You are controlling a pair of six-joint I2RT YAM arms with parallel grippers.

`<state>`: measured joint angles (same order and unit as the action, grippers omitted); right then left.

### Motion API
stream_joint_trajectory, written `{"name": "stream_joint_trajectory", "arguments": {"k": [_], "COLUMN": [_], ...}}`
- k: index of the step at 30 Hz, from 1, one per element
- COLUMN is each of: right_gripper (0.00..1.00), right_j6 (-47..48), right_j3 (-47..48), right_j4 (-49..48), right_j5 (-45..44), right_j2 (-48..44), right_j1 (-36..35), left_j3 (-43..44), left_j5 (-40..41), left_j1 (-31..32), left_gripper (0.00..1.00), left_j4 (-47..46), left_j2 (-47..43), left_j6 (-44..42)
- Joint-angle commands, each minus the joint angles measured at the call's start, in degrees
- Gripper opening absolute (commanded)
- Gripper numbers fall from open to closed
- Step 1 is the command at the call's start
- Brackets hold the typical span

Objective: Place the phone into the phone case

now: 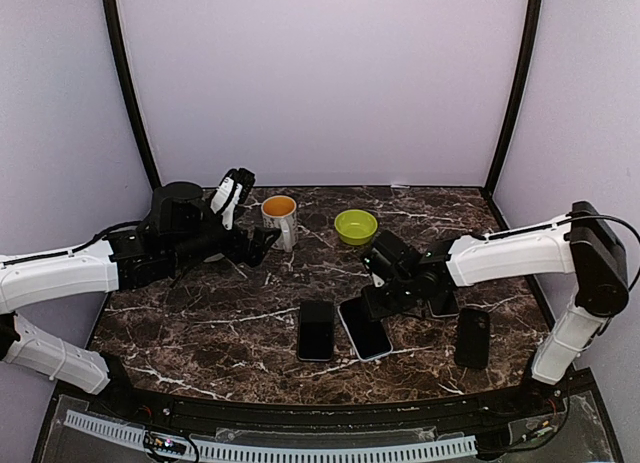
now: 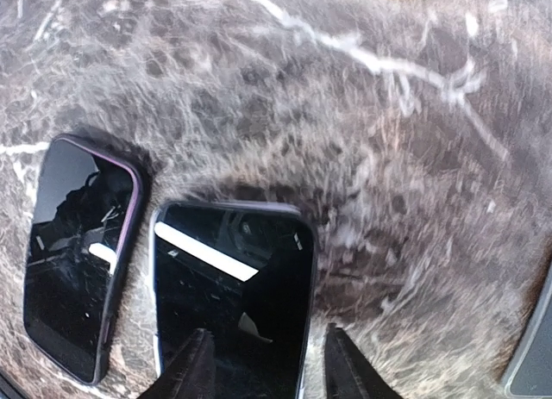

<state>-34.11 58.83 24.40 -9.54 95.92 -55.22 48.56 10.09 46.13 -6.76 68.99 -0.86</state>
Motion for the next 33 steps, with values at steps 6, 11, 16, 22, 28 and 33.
{"name": "stream_joint_trajectory", "arguments": {"k": [6,11,16,22,28,33], "right_gripper": [0.30,0.27,0.26,0.25,0.27,0.41], "right_j6": [-2.3,-3.1,-3.1,-3.1,-5.0,-7.3], "right_j3": [-6.8,-9.6,-11.4,-13.4,-13.3,-12.7], "right_j4": [-3.2,-5.5,-5.5,-4.0,1.0,5.4], "right_j5": [3.4,5.7,7.1,9.3,11.3,9.7], "right_j2": [2.0,2.7,2.8,2.1,4.1,3.4], "right_j1": [0.3,-0.4,-2.4,-4.3,-5.2,-5.2], "left_j3": [-0.6,-0.7,-0.6,-0.6,-0.7,-0.7], "left_j5": [-0.3,-0.2,-0.6,-0.5,-0.9,-1.0], "left_j1": [-0.2,-0.2,-0.2,-0.2,-0.2,-0.2], "left_gripper": [0.99,0.99,0.99,0.99,0.99,0.99], "left_j4": [-1.1,-1.2,-1.1,-1.1,-1.1,-1.3], "left_j2": [-0.6,-0.6,-0.6,-0.7,-0.7,-0.6], "left_j6": [-0.8,-0.9,-0.8,-0.9,-0.8,-0.8]}}
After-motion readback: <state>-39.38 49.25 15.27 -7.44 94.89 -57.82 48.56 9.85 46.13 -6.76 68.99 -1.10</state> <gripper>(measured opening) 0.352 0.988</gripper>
